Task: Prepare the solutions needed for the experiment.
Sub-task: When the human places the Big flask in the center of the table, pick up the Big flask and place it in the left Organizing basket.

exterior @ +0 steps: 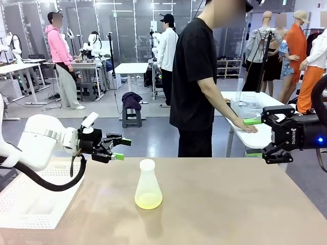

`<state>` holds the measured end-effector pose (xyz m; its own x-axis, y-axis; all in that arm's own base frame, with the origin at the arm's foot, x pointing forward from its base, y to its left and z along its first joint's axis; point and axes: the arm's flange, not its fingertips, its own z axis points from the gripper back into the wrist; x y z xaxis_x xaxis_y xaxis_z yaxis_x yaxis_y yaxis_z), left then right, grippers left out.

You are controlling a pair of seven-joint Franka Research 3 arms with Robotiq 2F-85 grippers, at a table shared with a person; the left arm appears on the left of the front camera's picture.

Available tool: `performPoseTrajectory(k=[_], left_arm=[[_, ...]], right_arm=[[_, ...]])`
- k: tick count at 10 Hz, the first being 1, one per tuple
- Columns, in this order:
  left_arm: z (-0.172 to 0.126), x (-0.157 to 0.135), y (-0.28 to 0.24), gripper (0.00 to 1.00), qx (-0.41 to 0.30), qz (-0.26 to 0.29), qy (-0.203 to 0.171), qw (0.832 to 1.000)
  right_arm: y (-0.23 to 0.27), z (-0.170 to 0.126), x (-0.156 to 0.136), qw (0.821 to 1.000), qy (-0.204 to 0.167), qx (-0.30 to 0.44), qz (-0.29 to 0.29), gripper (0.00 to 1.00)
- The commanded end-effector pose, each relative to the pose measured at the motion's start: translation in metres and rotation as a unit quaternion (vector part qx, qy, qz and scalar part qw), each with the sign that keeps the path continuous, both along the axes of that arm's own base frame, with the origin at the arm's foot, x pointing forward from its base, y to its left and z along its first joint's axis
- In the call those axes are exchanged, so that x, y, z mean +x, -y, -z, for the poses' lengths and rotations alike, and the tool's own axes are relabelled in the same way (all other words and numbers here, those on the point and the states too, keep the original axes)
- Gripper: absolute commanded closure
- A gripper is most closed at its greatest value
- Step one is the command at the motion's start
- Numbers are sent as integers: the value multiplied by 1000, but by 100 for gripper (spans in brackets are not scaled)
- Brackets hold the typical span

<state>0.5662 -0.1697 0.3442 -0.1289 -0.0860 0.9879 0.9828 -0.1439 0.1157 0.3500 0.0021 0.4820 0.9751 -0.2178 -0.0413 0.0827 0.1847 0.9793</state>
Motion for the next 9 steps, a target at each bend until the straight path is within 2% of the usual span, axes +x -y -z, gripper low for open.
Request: performPoseTrajectory(k=[1,2,3,6,9], left_arm=[[-6,-2,2,0,-2,2,9,1000],[0,0,0,0,0,0,0,1000],[12,3,9,0,19,37,-3,999],[31,4,24,0,-1,71,-31,997],[47,3,36,0,-7,82,-53,995]], right_arm=[[-1,-2,1,1000,-5,6,5,8],[-1,-2,1,1000,-5,6,5,8],[-1,-2,1,1000,-5,6,5,8],[-1,-2,1,1000,-5,6,5,8],[-1,-2,1,1000,-5,6,5,8]])
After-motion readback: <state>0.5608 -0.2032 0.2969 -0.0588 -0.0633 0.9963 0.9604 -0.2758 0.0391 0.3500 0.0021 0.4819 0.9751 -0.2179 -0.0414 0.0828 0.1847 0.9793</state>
